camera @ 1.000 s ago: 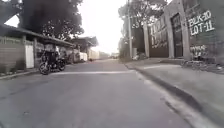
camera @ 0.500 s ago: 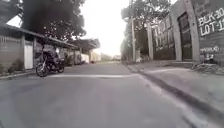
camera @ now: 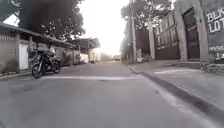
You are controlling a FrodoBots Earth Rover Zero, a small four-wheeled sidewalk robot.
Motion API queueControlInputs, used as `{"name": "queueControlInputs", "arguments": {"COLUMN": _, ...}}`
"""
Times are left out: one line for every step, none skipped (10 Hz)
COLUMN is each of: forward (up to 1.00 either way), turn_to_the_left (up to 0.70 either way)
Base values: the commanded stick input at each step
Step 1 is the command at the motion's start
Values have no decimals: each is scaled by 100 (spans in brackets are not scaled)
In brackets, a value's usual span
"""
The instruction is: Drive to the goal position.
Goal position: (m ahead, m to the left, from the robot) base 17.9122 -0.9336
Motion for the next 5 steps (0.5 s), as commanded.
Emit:
{"name": "queueControlInputs", "arguments": {"forward": 100, "turn_to_the_left": 0}}
{"name": "queueControlInputs", "arguments": {"forward": 100, "turn_to_the_left": 0}}
{"name": "queueControlInputs", "arguments": {"forward": 100, "turn_to_the_left": 0}}
{"name": "queueControlInputs", "arguments": {"forward": 100, "turn_to_the_left": 0}}
{"name": "queueControlInputs", "arguments": {"forward": 100, "turn_to_the_left": 0}}
